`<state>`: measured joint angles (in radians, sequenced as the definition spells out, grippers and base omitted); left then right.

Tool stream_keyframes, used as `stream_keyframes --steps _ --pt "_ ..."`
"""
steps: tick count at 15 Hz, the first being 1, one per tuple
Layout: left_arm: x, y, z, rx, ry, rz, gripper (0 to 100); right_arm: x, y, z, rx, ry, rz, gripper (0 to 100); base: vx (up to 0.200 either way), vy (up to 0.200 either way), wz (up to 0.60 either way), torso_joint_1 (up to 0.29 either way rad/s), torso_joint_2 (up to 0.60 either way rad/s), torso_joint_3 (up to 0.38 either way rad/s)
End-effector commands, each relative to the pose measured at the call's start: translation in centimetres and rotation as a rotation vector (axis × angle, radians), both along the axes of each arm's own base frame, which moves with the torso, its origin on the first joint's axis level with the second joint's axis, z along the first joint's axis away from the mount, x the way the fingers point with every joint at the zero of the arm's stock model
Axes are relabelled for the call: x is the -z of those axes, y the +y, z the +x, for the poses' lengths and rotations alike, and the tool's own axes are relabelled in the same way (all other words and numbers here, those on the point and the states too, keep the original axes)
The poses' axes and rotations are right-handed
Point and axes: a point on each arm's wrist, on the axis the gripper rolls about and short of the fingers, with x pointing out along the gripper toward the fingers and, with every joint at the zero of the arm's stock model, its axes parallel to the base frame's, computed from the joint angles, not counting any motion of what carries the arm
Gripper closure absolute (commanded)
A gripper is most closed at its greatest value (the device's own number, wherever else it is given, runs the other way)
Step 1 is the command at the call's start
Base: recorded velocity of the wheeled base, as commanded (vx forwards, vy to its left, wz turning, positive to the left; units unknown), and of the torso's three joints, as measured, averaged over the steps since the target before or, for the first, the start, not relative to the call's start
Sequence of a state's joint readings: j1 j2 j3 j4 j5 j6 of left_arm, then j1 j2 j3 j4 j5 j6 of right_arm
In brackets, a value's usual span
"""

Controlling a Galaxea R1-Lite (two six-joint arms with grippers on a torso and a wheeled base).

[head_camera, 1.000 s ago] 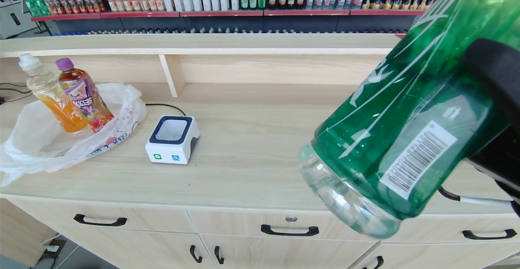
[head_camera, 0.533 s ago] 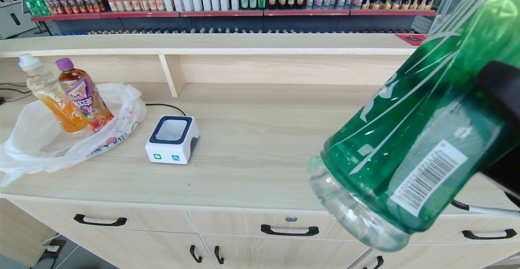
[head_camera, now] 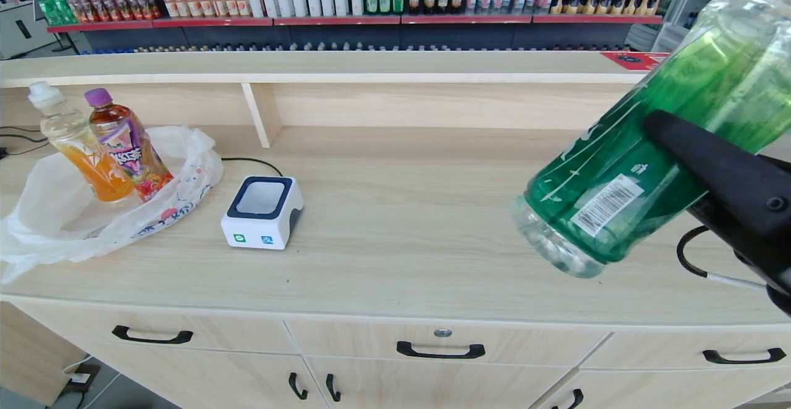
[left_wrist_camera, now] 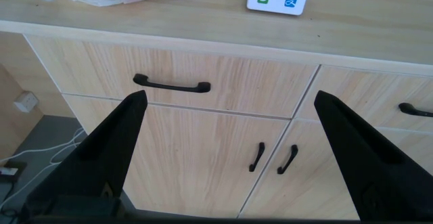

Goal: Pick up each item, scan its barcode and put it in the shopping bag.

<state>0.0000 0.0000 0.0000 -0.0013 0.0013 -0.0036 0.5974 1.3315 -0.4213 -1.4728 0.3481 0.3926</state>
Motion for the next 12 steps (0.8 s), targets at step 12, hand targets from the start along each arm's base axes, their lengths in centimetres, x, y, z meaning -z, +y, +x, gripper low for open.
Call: stream_keyframes --steps 12 --pt "0.0 0.0 0.0 0.000 0.000 -0.001 0 0.4 -3.6 14.1 0.443 -0.008 -0.115 100 0.000 0.000 0.00 0.000 0.00 0.000"
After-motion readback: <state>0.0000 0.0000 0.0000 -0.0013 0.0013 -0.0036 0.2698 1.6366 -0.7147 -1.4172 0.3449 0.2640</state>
